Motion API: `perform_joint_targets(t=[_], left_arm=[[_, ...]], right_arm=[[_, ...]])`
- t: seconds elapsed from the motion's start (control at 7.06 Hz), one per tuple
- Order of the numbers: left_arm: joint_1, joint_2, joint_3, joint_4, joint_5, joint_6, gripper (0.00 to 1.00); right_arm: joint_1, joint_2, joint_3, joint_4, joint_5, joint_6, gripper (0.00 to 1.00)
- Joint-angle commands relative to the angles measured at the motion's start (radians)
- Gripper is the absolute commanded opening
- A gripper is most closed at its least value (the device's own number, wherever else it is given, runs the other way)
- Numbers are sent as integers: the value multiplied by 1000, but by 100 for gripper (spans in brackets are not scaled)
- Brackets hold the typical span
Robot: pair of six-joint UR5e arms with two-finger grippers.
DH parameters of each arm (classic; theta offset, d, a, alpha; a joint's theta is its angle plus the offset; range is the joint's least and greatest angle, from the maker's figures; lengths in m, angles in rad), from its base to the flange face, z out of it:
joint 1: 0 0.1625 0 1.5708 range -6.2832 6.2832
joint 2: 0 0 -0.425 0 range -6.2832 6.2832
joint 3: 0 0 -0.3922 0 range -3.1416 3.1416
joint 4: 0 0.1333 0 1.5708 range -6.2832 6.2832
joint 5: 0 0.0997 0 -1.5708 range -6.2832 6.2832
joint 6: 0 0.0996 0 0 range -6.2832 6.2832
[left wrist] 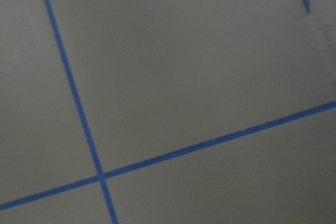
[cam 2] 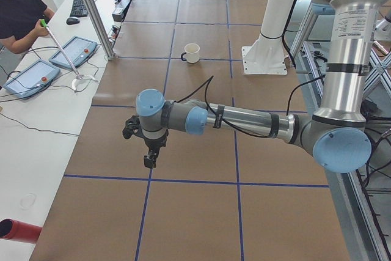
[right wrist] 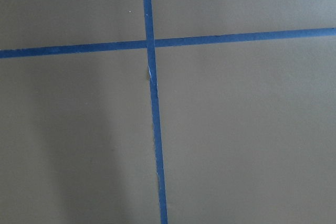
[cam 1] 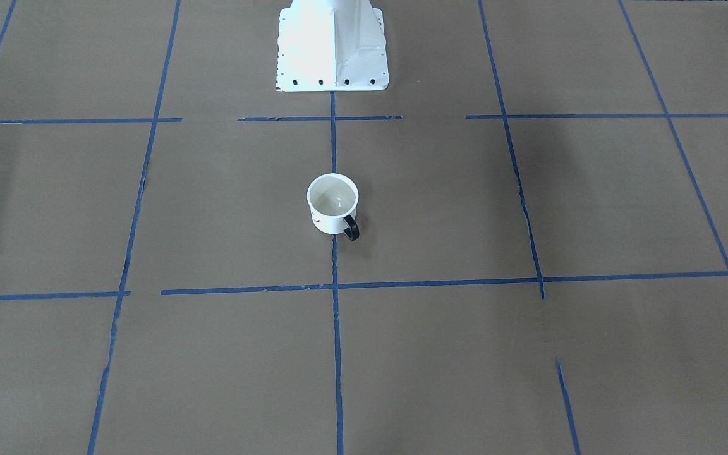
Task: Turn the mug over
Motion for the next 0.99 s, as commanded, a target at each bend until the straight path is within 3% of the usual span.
perform_joint_targets(t=[0.0,0.85], left_arm=[[-50,11,64,8,-18,38,100],[-50,12,61,40,-20,35,100]], right_arm=[[0,0,0,0,0,0,100],[0,0,0,0,0,0,100]])
